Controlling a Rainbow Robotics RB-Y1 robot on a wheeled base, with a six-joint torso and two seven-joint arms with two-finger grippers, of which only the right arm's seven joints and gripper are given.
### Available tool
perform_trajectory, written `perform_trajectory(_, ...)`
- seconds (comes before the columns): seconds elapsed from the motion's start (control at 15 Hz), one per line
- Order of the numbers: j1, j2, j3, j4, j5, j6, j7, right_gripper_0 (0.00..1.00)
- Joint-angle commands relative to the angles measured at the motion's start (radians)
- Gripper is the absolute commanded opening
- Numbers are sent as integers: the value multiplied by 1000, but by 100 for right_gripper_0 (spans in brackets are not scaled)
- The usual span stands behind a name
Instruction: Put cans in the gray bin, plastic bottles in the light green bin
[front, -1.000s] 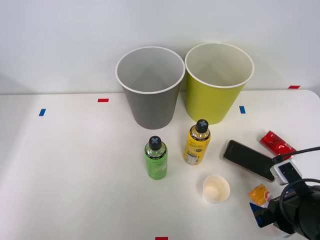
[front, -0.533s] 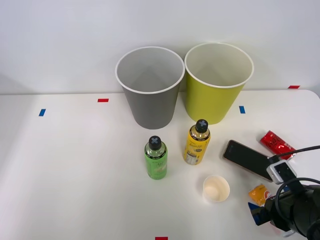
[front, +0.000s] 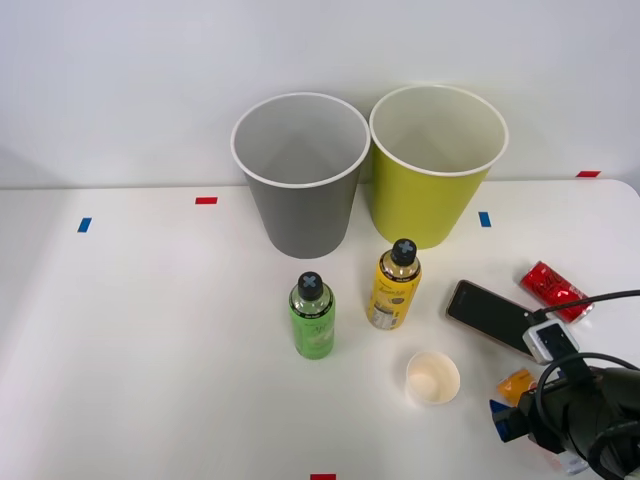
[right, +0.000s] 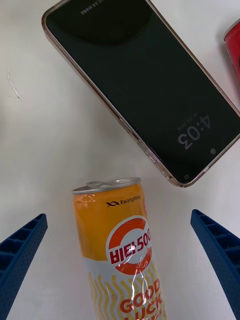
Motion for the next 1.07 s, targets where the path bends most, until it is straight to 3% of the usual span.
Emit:
perform_trajectory(0.07,-1,9,14,2,13,0,-5,100)
perform_trajectory(1.07,-18,26,20,42,45,7,-14,100)
